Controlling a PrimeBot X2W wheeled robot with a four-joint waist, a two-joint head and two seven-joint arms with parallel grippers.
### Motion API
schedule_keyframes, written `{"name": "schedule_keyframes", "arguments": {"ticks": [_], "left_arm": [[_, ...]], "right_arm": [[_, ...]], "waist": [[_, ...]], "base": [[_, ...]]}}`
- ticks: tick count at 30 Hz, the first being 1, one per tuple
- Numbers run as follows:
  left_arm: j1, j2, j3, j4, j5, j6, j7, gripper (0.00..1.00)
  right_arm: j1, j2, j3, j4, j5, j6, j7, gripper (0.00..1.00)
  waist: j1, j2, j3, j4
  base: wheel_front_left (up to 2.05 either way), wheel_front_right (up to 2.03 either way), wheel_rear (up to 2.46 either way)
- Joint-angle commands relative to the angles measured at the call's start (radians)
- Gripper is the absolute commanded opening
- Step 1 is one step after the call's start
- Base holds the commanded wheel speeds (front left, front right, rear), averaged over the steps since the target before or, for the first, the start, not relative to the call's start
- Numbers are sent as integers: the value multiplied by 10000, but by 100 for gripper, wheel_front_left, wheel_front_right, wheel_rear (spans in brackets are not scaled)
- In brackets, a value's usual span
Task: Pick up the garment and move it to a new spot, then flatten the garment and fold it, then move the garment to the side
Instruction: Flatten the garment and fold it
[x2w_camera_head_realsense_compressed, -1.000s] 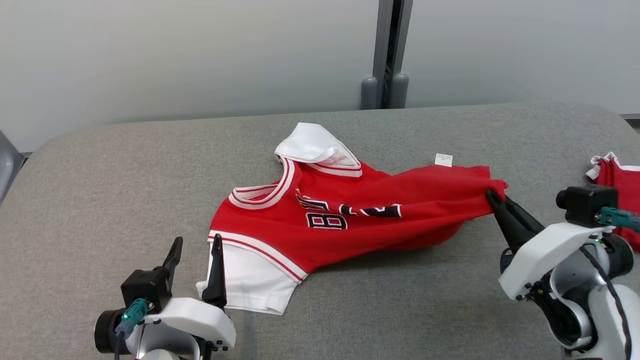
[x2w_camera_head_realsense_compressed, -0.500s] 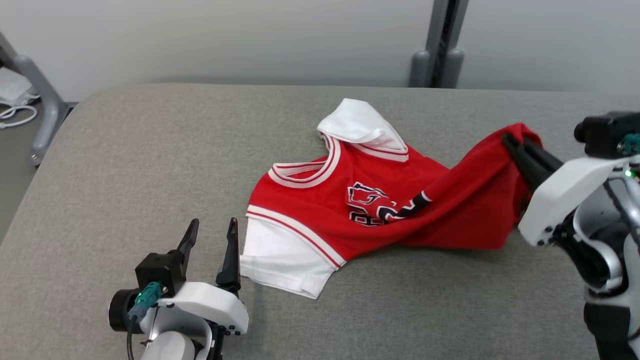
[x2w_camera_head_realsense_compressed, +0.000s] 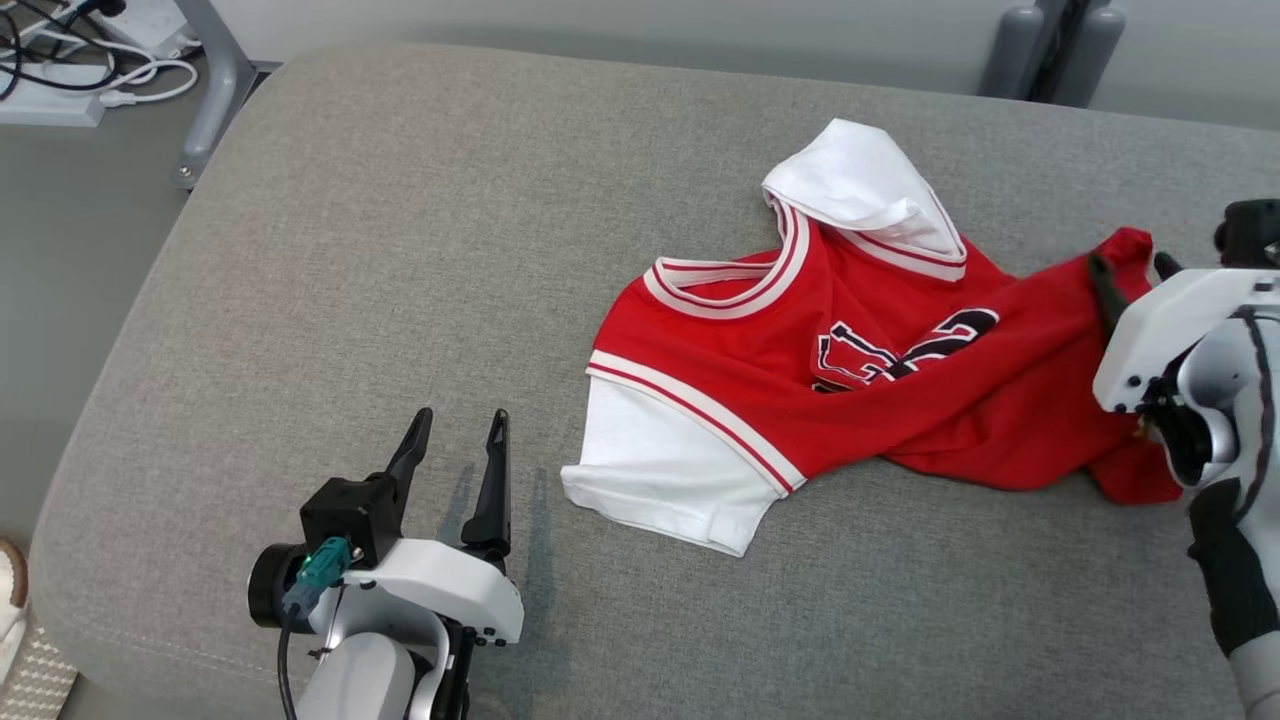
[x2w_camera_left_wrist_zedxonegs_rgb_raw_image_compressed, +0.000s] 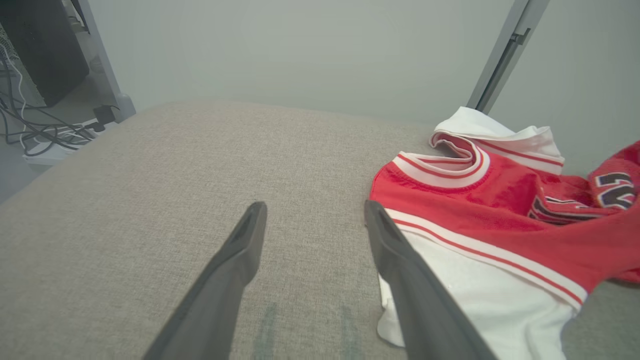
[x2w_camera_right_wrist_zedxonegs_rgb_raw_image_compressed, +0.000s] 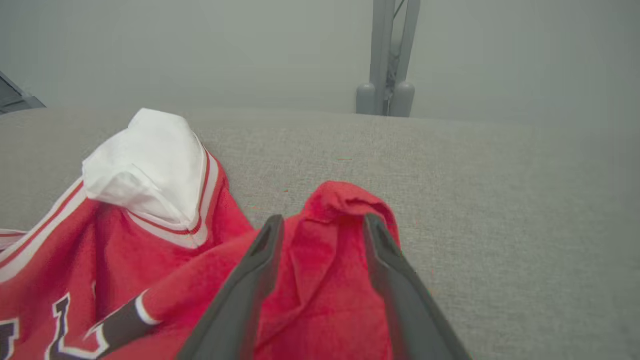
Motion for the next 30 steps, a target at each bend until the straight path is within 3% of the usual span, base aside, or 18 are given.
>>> {"name": "schedule_keyframes", "arguments": {"ticks": [1, 6, 11, 18, 22, 30], "left_arm": [[-204, 45, 8, 18, -32, 34, -38, 100], [-218, 123, 37, 173, -66, 84, -103, 100], [-82, 230, 140, 269, -134, 174, -172, 100], [232, 390, 133, 242, -199, 249, -97, 100], [369, 443, 84, 188, -176, 319, -37, 100], [429, 521, -19, 16, -168, 363, 68, 100]], "right_arm": [[-263, 23, -2, 310, -120, -1, -53, 100], [-393, 280, 413, 1488, -119, -3, -534, 100], [46, 472, 1057, 1224, 394, -3, -1494, 100], [1797, 264, 1534, -905, 1400, -3, -2082, 100], [3122, 134, 1191, -2323, 1561, -3, -2003, 100], [5163, 1009, 219, -4484, 1512, -3, -1702, 100]], "waist": [[0, 0, 105, 85], [0, 0, -13, -325], [0, 0, -437, -1052], [0, 0, -1119, -2076], [0, 0, -1306, -2425], [0, 0, -1269, -2698]], "base": [[0, 0, 0], [0, 0, 0], [0, 0, 0], [0, 0, 0], [0, 0, 0], [0, 0, 0]]}}
